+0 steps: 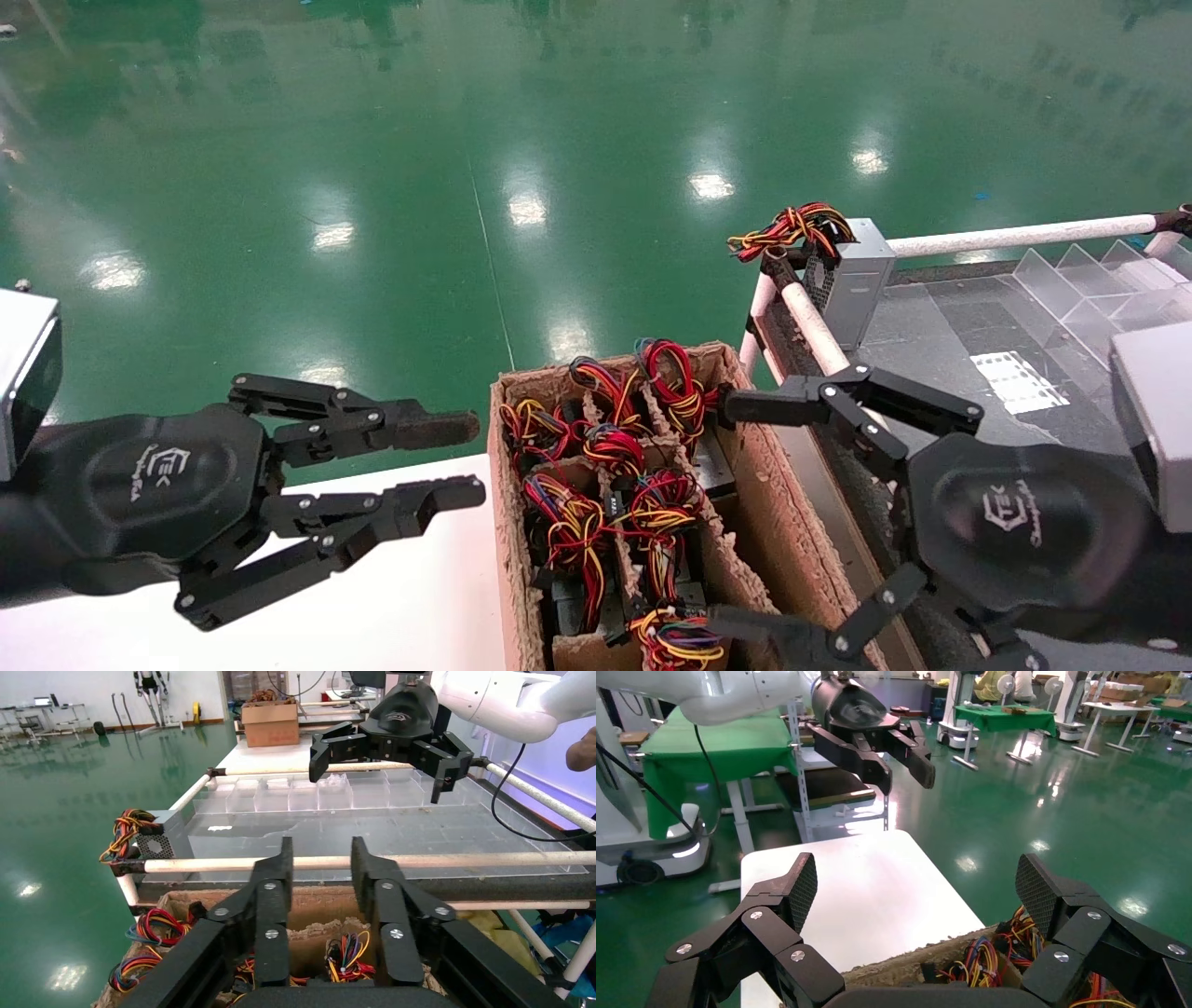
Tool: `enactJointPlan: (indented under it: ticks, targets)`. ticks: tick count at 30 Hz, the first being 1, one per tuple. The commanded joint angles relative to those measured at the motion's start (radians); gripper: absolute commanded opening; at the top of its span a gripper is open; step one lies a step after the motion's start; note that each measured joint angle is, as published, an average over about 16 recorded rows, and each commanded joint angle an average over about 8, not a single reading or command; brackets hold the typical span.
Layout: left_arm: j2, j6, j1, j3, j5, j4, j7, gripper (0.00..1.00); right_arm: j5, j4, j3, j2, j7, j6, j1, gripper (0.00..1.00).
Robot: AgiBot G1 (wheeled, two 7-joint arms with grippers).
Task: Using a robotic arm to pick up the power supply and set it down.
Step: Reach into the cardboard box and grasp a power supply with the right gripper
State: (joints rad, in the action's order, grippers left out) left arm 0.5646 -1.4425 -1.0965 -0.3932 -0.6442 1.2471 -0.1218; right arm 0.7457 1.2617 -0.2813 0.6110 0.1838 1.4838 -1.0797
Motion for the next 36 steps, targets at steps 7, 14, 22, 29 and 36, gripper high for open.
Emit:
enactJointPlan:
  ticks: [7, 14, 22, 29, 36]
  targets:
    - [0.0, 0.0, 0.0, 0.0, 0.0, 0.0, 0.0, 1.0, 0.042, -0.041, -0.006, -0.003, -0.012, -0.022, -0.016, 1.0]
    - [0.0, 0.0, 0.0, 0.0, 0.0, 0.0, 0.0, 1.0, 0.195, -0.073, -0.058, 0.015, -0.016, -0.073, -0.076, 1.0]
    - [0.0, 0.0, 0.0, 0.0, 0.0, 0.0, 0.0, 1.0, 0.415, -0.167, -0.153, 0.122, -0.028, -0.131, -0.22, 1.0]
    - [0.0, 0.0, 0.0, 0.0, 0.0, 0.0, 0.0, 1.0, 0.558, -0.355, -0.217, 0.249, -0.077, -0.192, -0.332, 1.0]
    - [0.0, 0.0, 0.0, 0.0, 0.0, 0.0, 0.0, 1.0, 0.626, -0.576, -0.253, 0.376, -0.142, -0.251, -0.408, 1.0]
